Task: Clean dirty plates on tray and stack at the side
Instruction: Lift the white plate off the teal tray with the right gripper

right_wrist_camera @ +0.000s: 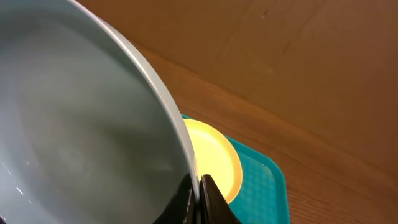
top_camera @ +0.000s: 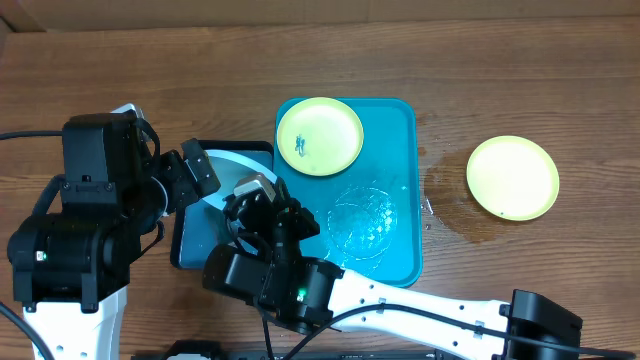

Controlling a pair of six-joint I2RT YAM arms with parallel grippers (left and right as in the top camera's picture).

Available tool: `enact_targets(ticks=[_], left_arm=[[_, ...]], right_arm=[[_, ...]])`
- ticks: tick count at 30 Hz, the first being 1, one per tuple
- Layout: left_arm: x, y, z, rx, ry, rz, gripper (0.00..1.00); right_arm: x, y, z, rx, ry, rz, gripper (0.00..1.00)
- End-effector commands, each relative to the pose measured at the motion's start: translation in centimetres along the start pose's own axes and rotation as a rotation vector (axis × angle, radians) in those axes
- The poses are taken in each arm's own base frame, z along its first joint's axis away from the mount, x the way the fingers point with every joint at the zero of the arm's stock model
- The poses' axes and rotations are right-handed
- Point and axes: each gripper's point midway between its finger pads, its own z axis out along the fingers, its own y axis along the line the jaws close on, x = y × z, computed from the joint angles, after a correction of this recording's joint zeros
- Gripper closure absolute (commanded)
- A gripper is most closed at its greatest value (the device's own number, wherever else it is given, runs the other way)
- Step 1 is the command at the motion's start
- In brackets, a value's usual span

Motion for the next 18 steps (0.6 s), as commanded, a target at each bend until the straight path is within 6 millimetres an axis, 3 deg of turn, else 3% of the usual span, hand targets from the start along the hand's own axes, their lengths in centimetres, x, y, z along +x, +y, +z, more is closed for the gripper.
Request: enact_targets(ticks=[1,18], left_arm=[[-0.25,-0.27,-0.36,0.017,-0.008,0.015,0.00],[-0.27,-0.28,-0.22,0.016,-0.004,0.015,0.00]], right_arm=[[-1.85,-1.39,-0.92,0.045,-0.046,0.038,0.96],[-1.91,-1.60,-0.93,0.057,-0.051,0.037,0.96]])
